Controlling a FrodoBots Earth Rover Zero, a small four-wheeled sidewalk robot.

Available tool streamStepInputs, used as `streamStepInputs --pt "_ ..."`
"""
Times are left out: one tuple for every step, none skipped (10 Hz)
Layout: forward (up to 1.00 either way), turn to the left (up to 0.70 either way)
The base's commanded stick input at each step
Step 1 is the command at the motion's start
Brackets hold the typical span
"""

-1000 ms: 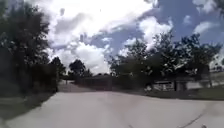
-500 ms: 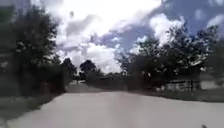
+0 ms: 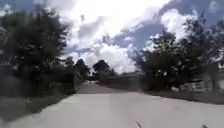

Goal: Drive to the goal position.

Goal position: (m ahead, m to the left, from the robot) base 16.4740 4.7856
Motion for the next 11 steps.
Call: streamStepInputs --pt "1.0 0.0" --pt "1.0 0.0" --pt "1.0 0.0" --pt "1.0 0.0" --pt "1.0 0.0" --pt "1.0 0.0" --pt "1.0 0.0" --pt "1.0 0.0" --pt "1.0 0.0" --pt "1.0 0.0" --pt "1.0 0.0"
